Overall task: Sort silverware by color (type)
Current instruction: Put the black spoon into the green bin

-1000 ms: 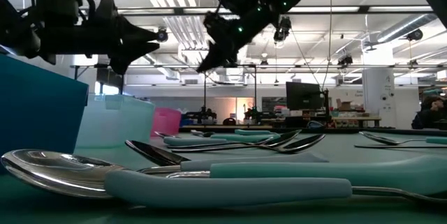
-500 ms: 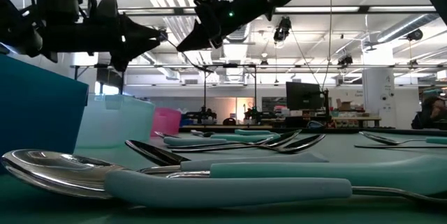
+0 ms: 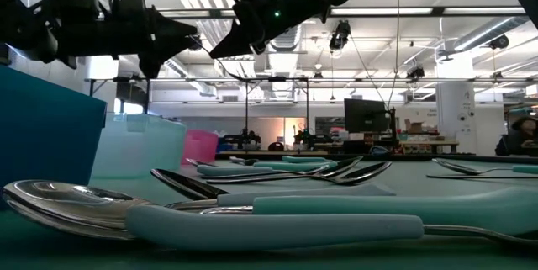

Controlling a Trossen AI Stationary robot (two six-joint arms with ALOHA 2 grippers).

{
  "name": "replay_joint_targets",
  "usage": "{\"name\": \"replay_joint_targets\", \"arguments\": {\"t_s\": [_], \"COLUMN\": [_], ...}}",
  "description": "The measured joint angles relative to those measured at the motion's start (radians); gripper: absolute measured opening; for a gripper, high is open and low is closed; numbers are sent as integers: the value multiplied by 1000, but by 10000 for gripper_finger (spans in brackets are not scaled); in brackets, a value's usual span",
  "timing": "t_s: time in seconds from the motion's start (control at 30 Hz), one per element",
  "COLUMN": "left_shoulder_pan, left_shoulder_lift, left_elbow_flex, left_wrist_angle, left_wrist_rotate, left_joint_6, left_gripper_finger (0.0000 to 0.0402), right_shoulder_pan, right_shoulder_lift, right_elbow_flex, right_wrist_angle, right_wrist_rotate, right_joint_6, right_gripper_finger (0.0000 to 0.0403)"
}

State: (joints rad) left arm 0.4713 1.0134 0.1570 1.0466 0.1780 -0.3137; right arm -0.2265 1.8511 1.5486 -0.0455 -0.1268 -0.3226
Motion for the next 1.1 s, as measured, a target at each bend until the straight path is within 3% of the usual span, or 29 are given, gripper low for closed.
{"name": "replay_joint_targets", "arguments": {"t_s": [0.2, 0.5, 0.77, 1.1], "left_shoulder_pan": [1, 0, 1, 5], "left_shoulder_lift": [0, 0, -8, -186], "left_elbow_flex": [0, 0, 0, 0], "left_wrist_angle": [-16, -12, -17, -103], "left_wrist_rotate": [-3, -1, 2, 368], "left_joint_6": [-16, -12, -18, -227], "left_gripper_finger": [10, 1, 0, 0], "right_shoulder_pan": [0, 0, 0, 0], "right_shoulder_lift": [0, -17, -46, -51], "right_elbow_flex": [0, 0, 0, 0], "right_wrist_angle": [7, -2, -2, -28], "right_wrist_rotate": [0, -4, -7, -4], "right_joint_6": [-4, 8, 7, 52], "right_gripper_finger": [8, 10, 52, 97]}}
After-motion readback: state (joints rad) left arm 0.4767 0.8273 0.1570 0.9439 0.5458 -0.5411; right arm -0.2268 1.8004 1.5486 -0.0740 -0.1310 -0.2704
